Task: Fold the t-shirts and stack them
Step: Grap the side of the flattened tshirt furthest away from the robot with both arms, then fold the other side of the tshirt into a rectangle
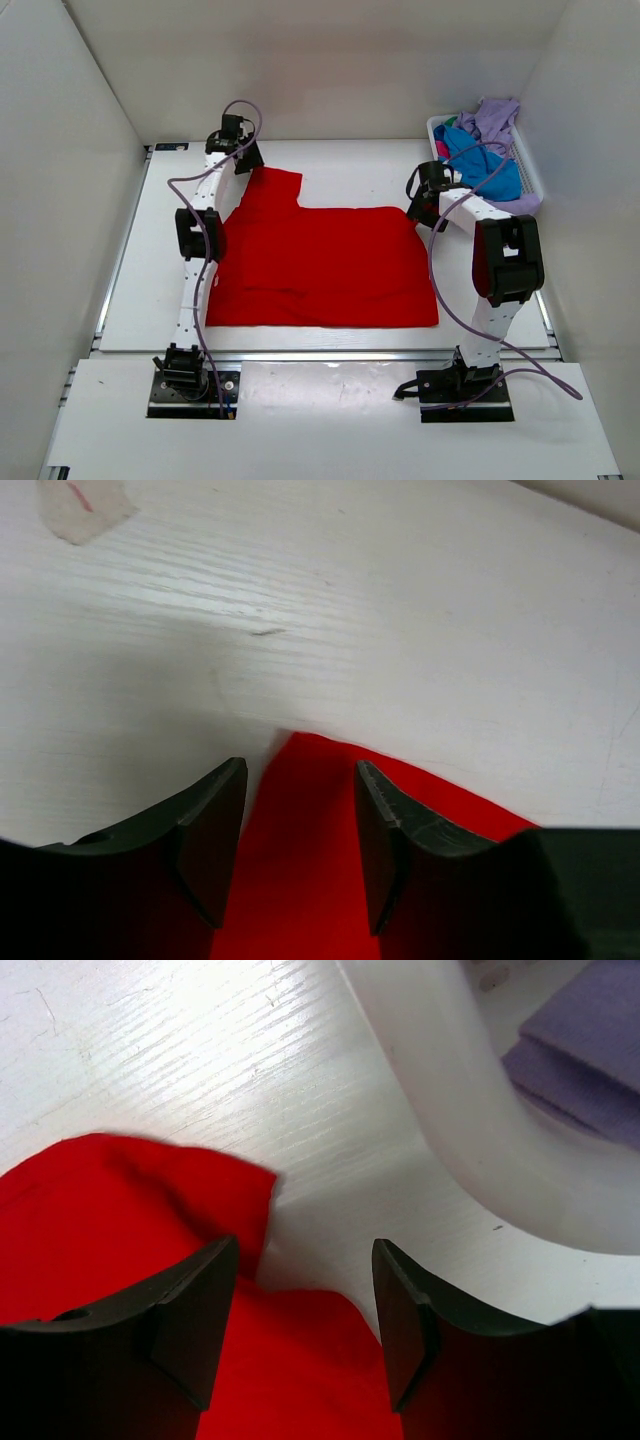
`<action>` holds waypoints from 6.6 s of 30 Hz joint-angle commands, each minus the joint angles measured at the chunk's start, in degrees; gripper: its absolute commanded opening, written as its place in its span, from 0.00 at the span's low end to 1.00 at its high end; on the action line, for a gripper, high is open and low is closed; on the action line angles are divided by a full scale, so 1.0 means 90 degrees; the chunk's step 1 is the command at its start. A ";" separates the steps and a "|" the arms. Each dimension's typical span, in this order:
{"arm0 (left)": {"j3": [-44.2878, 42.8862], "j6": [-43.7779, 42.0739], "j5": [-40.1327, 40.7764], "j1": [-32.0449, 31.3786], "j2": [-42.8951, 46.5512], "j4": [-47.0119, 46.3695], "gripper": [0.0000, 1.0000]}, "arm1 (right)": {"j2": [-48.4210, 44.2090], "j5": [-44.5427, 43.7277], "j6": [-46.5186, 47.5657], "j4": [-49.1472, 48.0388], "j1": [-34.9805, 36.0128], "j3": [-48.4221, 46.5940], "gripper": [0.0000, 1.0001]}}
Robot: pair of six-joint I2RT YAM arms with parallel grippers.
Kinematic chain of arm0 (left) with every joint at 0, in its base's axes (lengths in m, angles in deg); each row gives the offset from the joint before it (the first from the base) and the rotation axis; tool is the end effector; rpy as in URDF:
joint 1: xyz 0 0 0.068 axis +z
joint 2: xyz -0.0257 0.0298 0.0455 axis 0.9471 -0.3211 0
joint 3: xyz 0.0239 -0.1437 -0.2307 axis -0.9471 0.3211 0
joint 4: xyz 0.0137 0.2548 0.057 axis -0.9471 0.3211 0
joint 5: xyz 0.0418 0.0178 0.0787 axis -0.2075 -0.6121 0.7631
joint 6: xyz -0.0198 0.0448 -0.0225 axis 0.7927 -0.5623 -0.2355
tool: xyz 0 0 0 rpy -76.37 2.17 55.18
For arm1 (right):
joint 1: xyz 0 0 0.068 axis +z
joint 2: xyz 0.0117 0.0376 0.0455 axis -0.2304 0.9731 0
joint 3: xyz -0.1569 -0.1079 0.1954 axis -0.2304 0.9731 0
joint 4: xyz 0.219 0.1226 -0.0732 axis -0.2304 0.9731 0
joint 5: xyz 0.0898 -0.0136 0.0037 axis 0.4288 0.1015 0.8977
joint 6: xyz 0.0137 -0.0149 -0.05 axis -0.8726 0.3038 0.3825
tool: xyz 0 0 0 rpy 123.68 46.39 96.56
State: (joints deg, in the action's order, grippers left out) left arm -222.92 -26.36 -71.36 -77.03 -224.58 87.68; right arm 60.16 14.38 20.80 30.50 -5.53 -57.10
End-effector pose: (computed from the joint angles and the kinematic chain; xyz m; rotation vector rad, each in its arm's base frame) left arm 0.5892 -0.0610 0.1548 -0.3482 2.4215 -0.2841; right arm 0.3905 0.0439 0.1852 0.6123 2.4827 -0.0942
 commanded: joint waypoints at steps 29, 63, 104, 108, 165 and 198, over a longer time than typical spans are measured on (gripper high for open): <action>-0.0172 -0.0813 0.0147 -0.0444 0.0890 0.0610 0.00 | 0.0393 -0.0350 -0.0417 0.0204 0.0042 -0.0961 0.49; -0.0143 -0.1164 0.0038 -0.0308 0.1408 0.1146 0.00 | 0.1546 -0.0262 -0.0535 0.0752 0.0189 -0.1373 0.13; 0.8499 -0.1458 0.0234 -0.0248 0.7560 0.0404 0.00 | -0.1880 0.1095 0.2248 -0.1475 0.0121 0.1458 0.00; 0.9202 -0.1409 0.0166 -0.0336 0.8340 0.0414 0.00 | -0.2300 0.1271 0.2239 -0.1456 0.0062 0.1800 0.00; 1.2630 -0.0784 -0.0362 -0.0610 1.2004 0.1284 0.00 | -0.3932 0.2522 0.1955 -0.0841 -0.0202 0.3656 0.00; 1.2386 -0.0022 -0.0254 -0.0337 1.3195 0.1284 0.42 | -0.4217 0.2315 0.2325 0.0460 -0.0398 0.2759 0.41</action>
State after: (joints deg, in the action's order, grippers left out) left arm -110.82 -28.64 -73.59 -80.14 -107.65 99.27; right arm 20.70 32.44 38.48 38.04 -10.38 -29.71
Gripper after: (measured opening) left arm 0.400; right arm 0.418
